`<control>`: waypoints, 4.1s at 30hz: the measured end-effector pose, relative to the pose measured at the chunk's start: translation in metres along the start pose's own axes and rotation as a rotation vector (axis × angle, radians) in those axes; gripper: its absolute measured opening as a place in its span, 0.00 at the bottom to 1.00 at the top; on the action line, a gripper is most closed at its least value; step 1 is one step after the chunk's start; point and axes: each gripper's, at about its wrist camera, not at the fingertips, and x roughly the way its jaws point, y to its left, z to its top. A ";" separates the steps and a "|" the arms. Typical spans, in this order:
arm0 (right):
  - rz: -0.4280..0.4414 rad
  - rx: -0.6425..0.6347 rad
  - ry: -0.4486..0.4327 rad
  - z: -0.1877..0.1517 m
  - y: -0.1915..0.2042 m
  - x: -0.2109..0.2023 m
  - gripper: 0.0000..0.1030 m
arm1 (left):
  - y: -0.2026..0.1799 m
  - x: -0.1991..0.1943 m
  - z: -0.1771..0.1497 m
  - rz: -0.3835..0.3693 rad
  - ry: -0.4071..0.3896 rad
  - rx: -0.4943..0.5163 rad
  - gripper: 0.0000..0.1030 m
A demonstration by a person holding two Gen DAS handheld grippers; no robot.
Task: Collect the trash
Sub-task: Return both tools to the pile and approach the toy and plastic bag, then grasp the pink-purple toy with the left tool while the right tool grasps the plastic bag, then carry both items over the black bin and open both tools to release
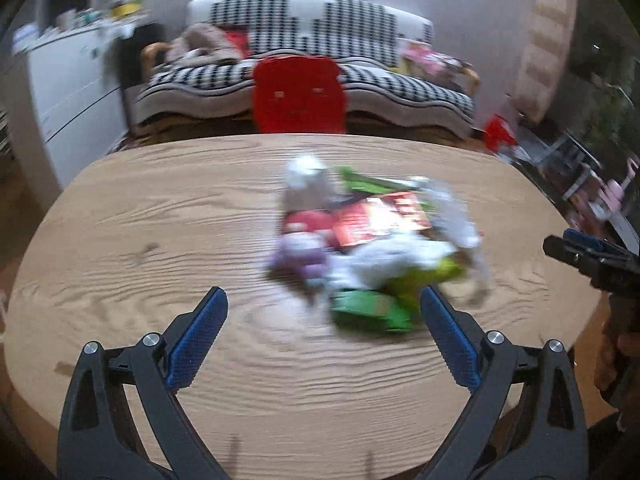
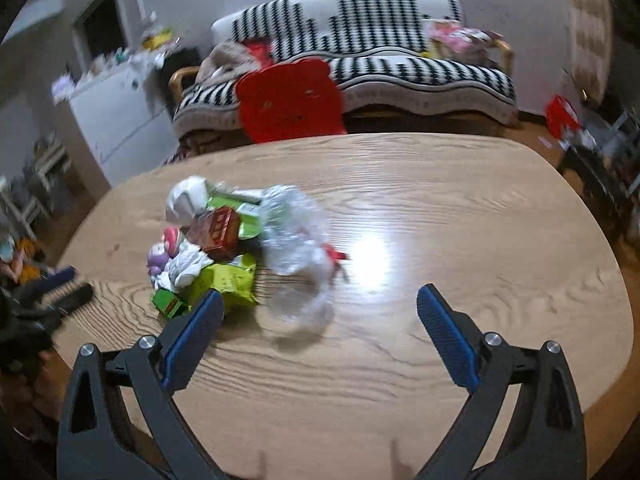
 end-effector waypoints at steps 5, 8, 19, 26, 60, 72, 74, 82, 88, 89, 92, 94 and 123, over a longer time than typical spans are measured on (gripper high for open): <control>0.001 -0.008 0.026 0.001 0.008 0.022 0.91 | 0.026 0.003 -0.006 0.034 0.015 -0.016 0.91; -0.014 -0.009 0.037 0.000 0.006 0.030 0.91 | 0.032 0.013 -0.003 0.023 0.035 -0.011 0.91; -0.029 0.020 0.115 0.004 -0.011 0.083 0.88 | 0.022 0.101 0.009 0.038 0.076 0.074 0.91; -0.013 0.035 0.162 0.008 -0.013 0.109 0.75 | 0.023 0.134 0.016 0.021 0.090 0.077 0.91; -0.042 0.109 -0.009 -0.016 -0.091 -0.022 0.18 | -0.072 0.045 0.031 -0.117 -0.007 0.059 0.47; -0.230 0.250 -0.002 -0.097 -0.221 -0.112 0.18 | -0.262 0.047 -0.018 -0.368 0.023 0.272 0.47; -0.265 0.289 -0.002 -0.115 -0.246 -0.128 0.18 | -0.296 0.046 -0.034 -0.422 0.032 0.316 0.47; -0.329 0.465 0.040 -0.194 -0.324 -0.173 0.19 | -0.407 0.046 -0.096 -0.599 0.117 0.473 0.47; -0.313 0.578 0.107 -0.234 -0.361 -0.178 0.19 | -0.455 0.052 -0.129 -0.649 0.166 0.543 0.47; -0.311 0.589 0.114 -0.237 -0.363 -0.178 0.19 | -0.463 0.056 -0.133 -0.654 0.181 0.552 0.47; -0.301 0.630 0.140 -0.247 -0.373 -0.175 0.19 | -0.477 0.061 -0.142 -0.652 0.193 0.576 0.47; -0.296 0.643 0.152 -0.251 -0.376 -0.172 0.19 | -0.487 0.063 -0.150 -0.652 0.195 0.587 0.47; -0.244 0.600 0.057 -0.214 -0.357 -0.179 0.71 | -0.479 0.055 -0.128 -0.640 0.146 0.584 0.79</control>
